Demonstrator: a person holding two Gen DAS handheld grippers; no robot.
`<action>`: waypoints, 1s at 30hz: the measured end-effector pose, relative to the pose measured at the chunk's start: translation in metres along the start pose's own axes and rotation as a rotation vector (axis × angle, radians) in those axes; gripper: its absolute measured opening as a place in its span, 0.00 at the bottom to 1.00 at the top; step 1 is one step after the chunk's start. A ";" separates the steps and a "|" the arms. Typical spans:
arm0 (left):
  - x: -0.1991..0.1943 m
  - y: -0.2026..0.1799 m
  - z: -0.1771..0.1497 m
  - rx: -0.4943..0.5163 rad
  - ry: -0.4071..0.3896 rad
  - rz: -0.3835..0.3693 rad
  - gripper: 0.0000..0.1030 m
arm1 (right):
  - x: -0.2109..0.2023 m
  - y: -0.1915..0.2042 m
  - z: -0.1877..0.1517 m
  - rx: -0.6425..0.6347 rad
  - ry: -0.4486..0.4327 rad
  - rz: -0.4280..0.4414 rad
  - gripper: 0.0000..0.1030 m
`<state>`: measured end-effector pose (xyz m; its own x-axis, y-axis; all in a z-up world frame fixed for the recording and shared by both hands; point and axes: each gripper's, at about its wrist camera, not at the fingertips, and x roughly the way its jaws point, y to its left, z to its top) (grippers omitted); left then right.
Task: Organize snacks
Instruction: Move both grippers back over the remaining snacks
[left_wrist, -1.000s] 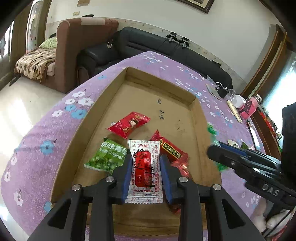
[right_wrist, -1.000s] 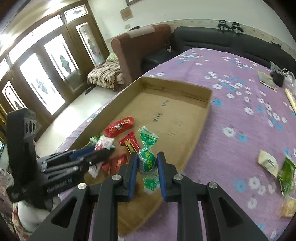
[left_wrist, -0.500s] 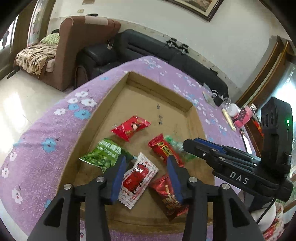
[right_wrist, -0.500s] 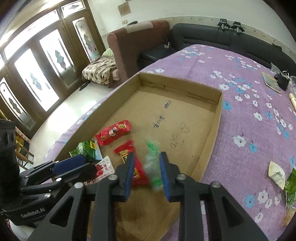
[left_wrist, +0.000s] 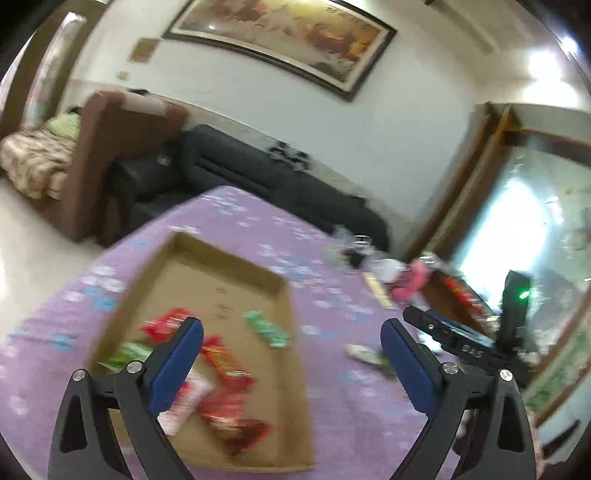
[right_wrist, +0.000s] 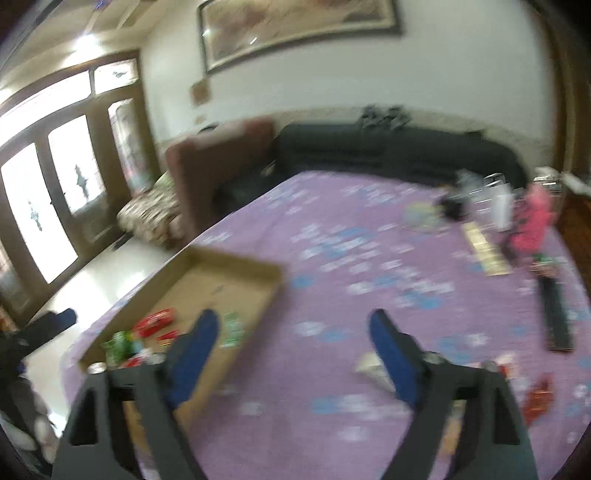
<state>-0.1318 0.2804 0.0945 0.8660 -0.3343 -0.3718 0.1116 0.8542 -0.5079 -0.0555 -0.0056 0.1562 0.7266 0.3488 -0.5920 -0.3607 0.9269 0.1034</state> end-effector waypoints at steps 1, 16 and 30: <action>0.005 -0.004 -0.002 -0.015 0.021 -0.038 0.95 | -0.007 -0.020 -0.002 0.024 -0.007 -0.036 0.89; 0.069 -0.074 -0.038 0.111 0.280 -0.036 0.95 | 0.001 -0.187 -0.080 0.370 0.224 -0.122 0.59; 0.097 -0.087 -0.051 0.129 0.361 -0.040 0.95 | -0.010 -0.150 -0.098 0.280 0.358 0.113 0.63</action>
<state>-0.0822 0.1528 0.0627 0.6348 -0.4672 -0.6154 0.2219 0.8732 -0.4339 -0.0659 -0.1622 0.0688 0.4263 0.4258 -0.7981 -0.2187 0.9046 0.3659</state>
